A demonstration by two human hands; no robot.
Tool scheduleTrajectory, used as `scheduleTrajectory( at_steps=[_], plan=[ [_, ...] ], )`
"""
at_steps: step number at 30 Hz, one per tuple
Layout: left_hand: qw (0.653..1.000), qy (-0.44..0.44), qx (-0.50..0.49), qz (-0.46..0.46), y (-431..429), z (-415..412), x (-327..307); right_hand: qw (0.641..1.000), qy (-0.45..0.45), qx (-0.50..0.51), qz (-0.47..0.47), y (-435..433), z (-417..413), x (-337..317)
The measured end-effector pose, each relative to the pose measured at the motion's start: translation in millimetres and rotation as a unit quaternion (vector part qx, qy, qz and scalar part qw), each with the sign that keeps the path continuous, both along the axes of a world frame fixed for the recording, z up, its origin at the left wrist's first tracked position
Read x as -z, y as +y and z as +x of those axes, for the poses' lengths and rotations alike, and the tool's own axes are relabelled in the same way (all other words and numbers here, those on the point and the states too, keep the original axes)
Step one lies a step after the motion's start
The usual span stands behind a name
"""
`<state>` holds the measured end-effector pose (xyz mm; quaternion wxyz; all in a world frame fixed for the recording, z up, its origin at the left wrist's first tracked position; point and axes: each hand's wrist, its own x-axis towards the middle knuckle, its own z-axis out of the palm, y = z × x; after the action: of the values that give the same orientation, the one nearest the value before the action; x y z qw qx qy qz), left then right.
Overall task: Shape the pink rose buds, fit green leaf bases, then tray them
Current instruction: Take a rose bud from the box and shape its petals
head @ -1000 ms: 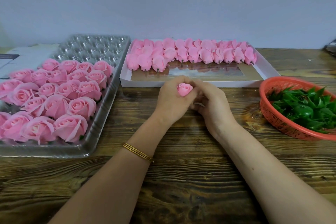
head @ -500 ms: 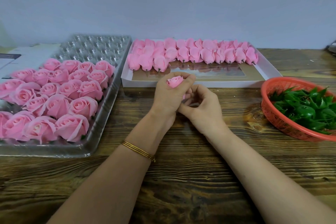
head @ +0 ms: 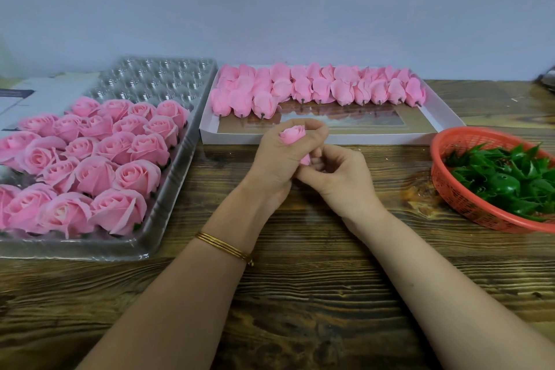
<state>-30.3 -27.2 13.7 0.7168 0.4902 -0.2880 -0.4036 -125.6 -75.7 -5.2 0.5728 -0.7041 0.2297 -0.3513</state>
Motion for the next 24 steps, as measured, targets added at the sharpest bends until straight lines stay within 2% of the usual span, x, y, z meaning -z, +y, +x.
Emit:
scheduleTrajectory(
  at_steps=[5, 8, 14, 17, 24],
  plan=[
    [0.999, -0.020, 0.043, -0.002, 2, 6, 1, 0.997, 0.007, -0.039, 0.065, -1, -4, -7],
    [0.999, -0.024, 0.034, -0.002, 3, 6, 1, 0.995, 0.013, -0.045, 0.091, -1, -4, -7],
    [0.999, 0.007, -0.042, 0.014, -1, 3, 4, 1.000, 0.016, 0.004, 0.013, 4, 1, -2],
    [0.999, -0.004, -0.039, 0.012, -3, 2, 5, 0.999, 0.031, 0.042, -0.015, 3, 3, 3],
    [1.000, -0.014, -0.005, -0.003, -1, 4, 4, 1.000, -0.006, 0.009, 0.012, 3, 0, -3]
  ],
)
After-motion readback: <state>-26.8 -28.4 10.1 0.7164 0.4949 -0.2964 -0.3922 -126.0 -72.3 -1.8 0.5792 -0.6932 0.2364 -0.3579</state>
